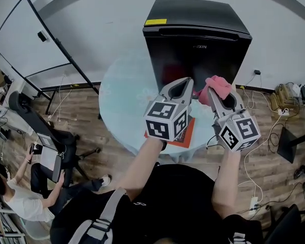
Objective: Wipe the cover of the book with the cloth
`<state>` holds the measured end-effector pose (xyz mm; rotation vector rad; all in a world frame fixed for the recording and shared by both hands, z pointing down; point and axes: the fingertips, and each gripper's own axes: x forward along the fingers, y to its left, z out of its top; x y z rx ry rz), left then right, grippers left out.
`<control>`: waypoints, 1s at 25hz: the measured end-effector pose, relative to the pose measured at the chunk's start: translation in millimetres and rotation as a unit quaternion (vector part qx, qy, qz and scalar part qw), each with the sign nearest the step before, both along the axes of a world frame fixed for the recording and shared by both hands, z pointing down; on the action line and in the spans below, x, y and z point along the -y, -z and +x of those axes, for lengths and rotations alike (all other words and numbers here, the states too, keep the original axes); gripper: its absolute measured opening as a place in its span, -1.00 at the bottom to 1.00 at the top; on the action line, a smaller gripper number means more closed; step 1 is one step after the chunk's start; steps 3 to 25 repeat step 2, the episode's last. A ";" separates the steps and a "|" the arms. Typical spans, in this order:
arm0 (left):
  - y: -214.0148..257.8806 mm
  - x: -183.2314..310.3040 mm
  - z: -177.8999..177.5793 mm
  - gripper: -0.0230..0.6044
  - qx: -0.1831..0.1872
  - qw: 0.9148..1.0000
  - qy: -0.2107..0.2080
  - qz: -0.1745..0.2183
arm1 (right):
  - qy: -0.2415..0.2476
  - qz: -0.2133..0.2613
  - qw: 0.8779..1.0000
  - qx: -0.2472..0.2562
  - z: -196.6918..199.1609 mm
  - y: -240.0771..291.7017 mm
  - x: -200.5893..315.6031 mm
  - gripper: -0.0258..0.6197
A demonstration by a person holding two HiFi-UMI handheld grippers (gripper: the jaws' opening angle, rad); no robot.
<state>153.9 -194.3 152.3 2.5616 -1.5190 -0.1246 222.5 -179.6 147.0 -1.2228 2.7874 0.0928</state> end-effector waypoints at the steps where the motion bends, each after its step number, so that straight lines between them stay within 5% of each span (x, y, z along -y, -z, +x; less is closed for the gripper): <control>1: 0.7 0.6 1.4 -0.88 -0.001 1.000 -0.003 0.001 | 0.000 0.001 1.000 -0.001 -0.1 0.5 0.5 -0.64; 25: 1.3 1.3 2.7 -0.88 -0.003 1.000 -0.006 0.001 | 0.000 0.003 1.000 -0.002 -0.3 0.9 0.9 -0.64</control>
